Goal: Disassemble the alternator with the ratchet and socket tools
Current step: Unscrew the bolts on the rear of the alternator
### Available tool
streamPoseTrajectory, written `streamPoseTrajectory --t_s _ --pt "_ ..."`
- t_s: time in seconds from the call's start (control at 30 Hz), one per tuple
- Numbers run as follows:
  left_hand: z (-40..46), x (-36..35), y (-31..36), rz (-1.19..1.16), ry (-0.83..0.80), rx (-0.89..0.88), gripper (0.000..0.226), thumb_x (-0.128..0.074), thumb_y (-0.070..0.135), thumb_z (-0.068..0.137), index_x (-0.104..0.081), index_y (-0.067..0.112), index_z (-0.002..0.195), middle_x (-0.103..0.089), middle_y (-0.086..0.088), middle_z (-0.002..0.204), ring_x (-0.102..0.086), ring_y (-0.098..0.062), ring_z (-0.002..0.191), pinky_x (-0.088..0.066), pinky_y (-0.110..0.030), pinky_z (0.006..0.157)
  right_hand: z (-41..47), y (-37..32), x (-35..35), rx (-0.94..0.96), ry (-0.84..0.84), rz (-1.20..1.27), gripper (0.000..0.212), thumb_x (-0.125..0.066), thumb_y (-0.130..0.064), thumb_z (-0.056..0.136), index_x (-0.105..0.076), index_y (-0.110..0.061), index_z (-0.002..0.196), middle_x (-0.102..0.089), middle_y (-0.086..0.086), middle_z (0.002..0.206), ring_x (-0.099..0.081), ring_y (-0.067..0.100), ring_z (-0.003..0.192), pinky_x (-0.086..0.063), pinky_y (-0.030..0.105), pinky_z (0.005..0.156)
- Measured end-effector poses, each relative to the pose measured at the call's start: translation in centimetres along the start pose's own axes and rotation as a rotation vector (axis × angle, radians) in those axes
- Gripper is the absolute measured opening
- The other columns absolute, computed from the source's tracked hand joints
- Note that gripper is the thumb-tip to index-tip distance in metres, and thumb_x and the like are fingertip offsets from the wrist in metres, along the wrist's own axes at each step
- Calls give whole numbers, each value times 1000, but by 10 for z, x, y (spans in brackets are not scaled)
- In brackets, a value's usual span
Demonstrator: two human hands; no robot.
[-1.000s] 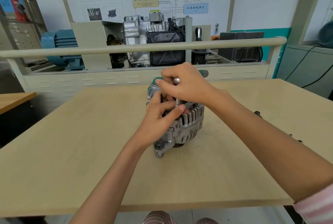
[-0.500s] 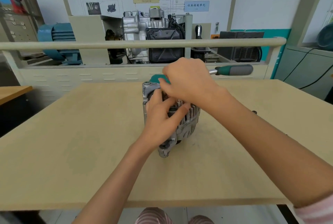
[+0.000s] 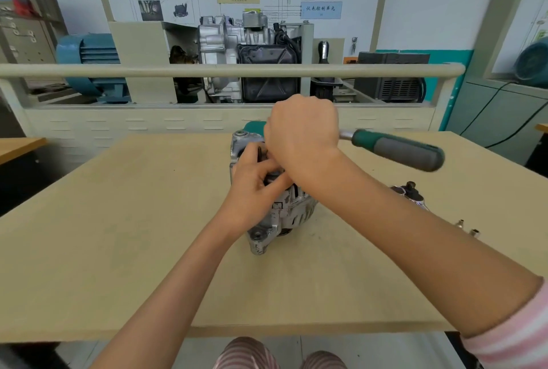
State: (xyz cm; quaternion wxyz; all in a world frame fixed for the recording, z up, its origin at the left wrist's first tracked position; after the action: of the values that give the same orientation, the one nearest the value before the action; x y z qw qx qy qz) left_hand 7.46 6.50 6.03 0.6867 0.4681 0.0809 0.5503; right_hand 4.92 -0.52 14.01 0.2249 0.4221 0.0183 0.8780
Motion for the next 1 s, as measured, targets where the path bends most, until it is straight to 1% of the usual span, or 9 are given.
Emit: streamPoseTrajectory --t_s 0.07,0.17,0.23,0.37,0.5,0.63,0.73,0.87,1.0 --pt "0 -3 2 19 30 -6 38 -61 9 86 -56 35 59 -45 -8 117 -49 -22 98 -36 -28 79 -1 -2 1 19 27 0 41 -44 -18 93 -30 -13 55 -30 0 54 -28 15 43 -19 24 44" --pt "-1 -2 -2 58 6 28 28 -57 20 92 -62 17 64 -43 -9 123 -45 -20 111 -38 -33 91 -2 3 2 129 92 67 44 -41 -30 94 -27 -15 55 -29 -1 54 -30 16 44 -14 26 44" --pt "-1 0 -3 -8 -29 32 35 -53 23 95 -60 18 61 -44 -1 122 -42 -10 114 -35 -28 95 -3 8 2 212 128 174 46 -40 -38 93 -26 -20 53 -30 -4 52 -36 19 49 -15 26 44" --pt "-2 3 3 -77 -114 -20 40 -51 26 95 -67 46 64 -36 29 122 -34 9 123 -32 -11 98 -3 15 1 356 53 520 48 -47 -38 92 -27 -22 52 -32 -5 46 -34 9 47 -21 26 47" --pt "-1 8 0 -77 -89 -64 20 -57 20 91 -70 31 82 -44 3 123 -35 22 113 -30 2 89 -3 11 2 328 41 477 44 -47 -36 92 -30 -22 54 -33 -6 48 -36 9 49 -21 24 46" --pt "0 0 -2 -55 14 9 22 -62 15 86 -68 32 73 -46 0 105 -47 -6 101 -35 -11 85 3 8 -4 -22 -5 112 36 -44 -17 91 -32 -14 57 -30 0 55 -35 19 48 -23 25 45" --pt "0 -6 -1 -53 79 37 21 -63 15 84 -66 26 66 -42 8 93 -47 -16 95 -38 -22 82 6 7 -3 -69 -53 62 34 -44 -10 89 -31 -13 58 -30 2 57 -31 17 48 -22 25 44" --pt "0 -5 -3 -23 53 35 23 -62 22 88 -65 21 65 -43 10 98 -46 -14 103 -39 -30 93 2 8 0 129 88 105 34 -41 -30 94 -37 -16 64 -26 0 55 -37 20 55 -15 26 44" --pt "-2 0 5 -83 -8 -35 36 -57 18 92 -65 41 66 -42 22 112 -45 3 110 -34 -11 87 2 6 0 360 99 352 45 -46 -39 91 -30 -20 53 -30 -7 48 -37 16 53 -19 27 48"
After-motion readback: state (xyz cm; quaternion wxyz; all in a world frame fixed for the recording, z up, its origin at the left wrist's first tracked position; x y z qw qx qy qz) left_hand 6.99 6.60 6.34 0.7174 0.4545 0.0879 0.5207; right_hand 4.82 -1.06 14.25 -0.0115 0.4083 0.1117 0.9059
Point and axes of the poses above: each hand's wrist, its own z-axis towards the middle knuckle, its own x-axis out of the back of the hand, y = z × x, the point moved 3 cm from there along z, towards the middle knuckle
